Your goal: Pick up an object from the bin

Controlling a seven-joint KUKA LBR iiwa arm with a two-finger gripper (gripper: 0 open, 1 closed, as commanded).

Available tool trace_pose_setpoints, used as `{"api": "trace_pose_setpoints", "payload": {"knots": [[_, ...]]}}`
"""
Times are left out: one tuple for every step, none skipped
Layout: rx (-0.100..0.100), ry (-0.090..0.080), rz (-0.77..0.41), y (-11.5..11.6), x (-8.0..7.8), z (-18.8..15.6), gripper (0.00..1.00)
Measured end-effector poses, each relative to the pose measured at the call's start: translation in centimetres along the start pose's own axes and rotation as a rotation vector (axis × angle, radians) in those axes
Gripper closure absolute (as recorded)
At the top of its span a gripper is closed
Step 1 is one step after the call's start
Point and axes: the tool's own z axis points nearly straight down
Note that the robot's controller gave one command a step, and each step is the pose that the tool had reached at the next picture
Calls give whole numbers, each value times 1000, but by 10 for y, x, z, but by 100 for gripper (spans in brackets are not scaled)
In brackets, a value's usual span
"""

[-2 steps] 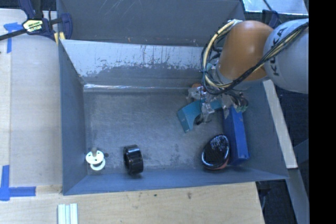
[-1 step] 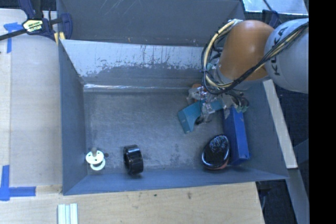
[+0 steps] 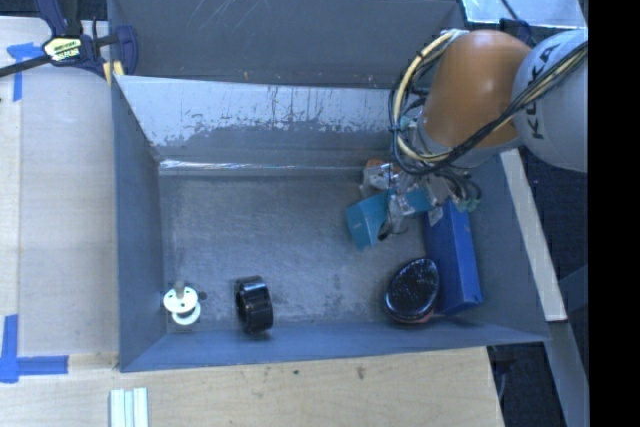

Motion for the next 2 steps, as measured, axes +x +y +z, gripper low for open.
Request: {"api": "trace_pose_setpoints", "payload": {"knots": [[2, -1, 0, 0, 0, -24, 100], [4, -6, 1, -1, -1, -45, 100]]}}
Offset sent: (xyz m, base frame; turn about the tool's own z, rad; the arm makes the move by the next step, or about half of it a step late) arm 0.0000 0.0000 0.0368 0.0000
